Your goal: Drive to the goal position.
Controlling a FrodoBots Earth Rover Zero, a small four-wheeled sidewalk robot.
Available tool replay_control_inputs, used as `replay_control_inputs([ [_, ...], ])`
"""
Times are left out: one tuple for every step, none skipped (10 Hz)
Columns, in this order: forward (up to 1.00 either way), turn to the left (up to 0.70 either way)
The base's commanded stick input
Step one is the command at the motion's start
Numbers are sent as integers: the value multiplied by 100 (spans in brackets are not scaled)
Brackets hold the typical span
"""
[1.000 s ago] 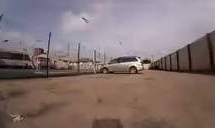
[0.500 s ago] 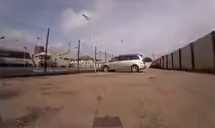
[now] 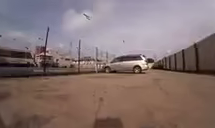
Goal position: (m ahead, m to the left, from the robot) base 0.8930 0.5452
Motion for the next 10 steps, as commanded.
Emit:
replay_control_inputs([
  [0, 0],
  [0, 0],
  [0, 0],
  [0, 0],
  [8, 0],
  [15, 0],
  [4, 0],
  [6, 0],
  [18, 0],
  [52, 0],
])
